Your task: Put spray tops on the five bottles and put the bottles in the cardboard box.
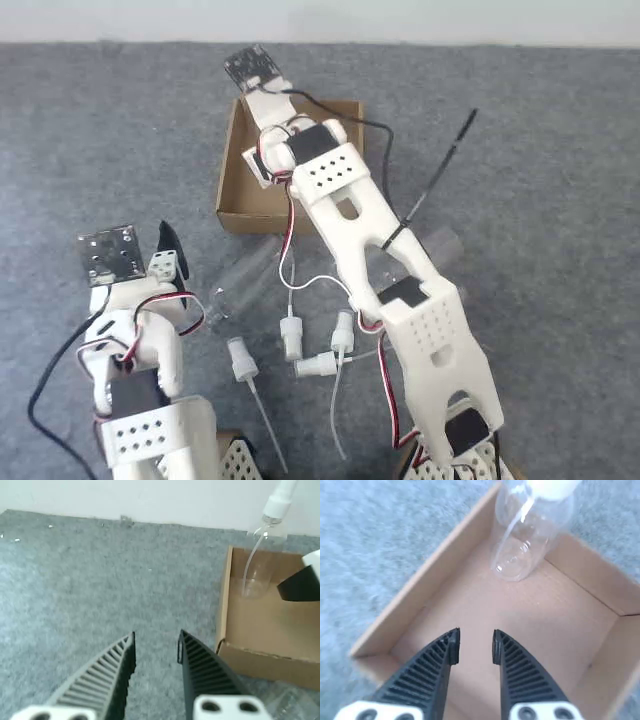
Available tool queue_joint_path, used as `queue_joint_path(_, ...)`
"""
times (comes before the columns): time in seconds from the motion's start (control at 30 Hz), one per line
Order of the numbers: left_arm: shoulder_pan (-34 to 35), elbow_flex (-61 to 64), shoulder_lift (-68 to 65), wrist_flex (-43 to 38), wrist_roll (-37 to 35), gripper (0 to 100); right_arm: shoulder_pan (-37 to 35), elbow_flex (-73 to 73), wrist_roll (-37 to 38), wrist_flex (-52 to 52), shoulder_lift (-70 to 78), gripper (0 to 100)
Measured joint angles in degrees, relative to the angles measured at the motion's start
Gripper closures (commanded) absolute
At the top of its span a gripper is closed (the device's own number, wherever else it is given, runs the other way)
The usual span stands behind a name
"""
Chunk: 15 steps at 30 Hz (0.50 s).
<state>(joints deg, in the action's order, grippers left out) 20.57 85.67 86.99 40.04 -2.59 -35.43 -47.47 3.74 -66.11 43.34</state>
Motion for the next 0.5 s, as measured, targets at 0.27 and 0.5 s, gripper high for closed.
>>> queue_joint_path(0.27, -0.09, 0.0, 0.0, 0.0, 0.0, 87, -1.32, 0.0, 0.0, -11.08, -8.35, 92.9)
queue_joint_path(0.5, -0.09, 0.0, 0.0, 0.0, 0.0, 87, -3.6, 0.0, 0.0, -21.98, -14.33, 92.8)
